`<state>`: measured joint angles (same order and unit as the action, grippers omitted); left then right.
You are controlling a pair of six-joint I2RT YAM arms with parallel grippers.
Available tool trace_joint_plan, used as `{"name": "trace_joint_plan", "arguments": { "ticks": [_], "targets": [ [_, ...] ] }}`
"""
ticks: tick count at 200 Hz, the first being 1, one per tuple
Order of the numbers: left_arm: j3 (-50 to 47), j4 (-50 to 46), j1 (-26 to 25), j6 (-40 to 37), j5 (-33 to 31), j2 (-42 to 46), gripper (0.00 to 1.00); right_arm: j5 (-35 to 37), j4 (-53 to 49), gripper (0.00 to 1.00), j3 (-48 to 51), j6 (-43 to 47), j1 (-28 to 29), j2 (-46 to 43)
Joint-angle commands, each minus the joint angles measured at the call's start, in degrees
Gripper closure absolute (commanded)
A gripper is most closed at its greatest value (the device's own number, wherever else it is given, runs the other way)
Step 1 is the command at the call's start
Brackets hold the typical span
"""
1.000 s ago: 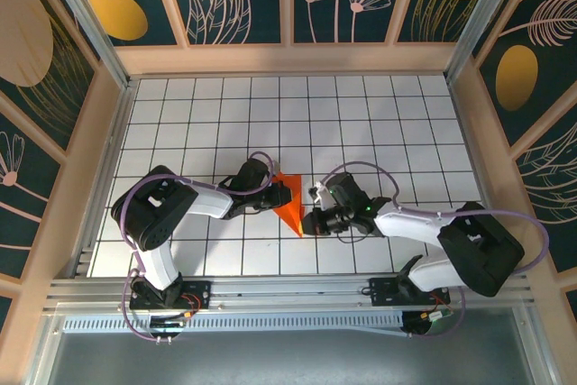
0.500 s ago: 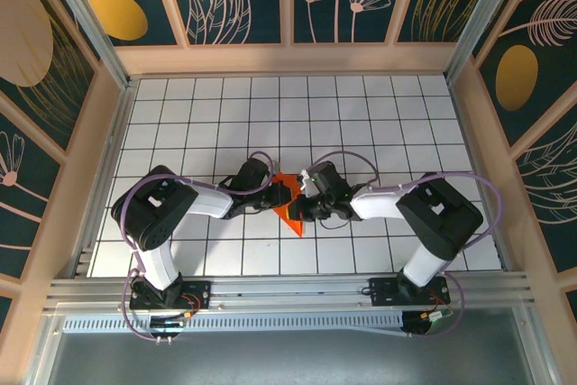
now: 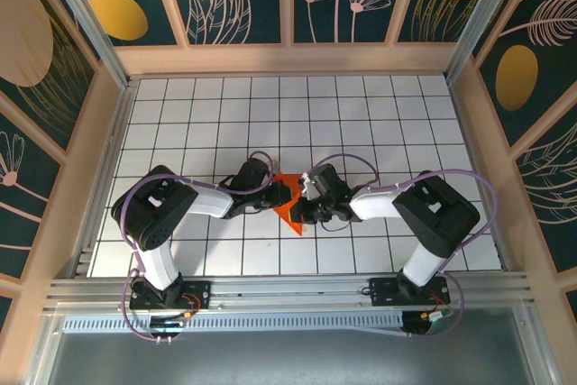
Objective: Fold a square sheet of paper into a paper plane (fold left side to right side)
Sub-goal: Fourth fold the wing at the center of the table.
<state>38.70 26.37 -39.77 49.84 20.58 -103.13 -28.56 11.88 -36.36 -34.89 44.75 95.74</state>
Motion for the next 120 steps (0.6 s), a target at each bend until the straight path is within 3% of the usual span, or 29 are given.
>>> {"name": "trace_joint_plan", "arguments": {
  "ticks": [1,120],
  "targets": [
    [-0.46,-5.05,0.15,0.25,-3.33,-2.47,1.00,-0.98,-2.53,1.00,1.63,0.40,0.81,0.79],
    [0.16,-5.58,0.22,0.17,-3.44,-2.75,1.00,-1.16,-5.96,1.00,6.36,-0.12,2.97,-6.58]
  ]
}}
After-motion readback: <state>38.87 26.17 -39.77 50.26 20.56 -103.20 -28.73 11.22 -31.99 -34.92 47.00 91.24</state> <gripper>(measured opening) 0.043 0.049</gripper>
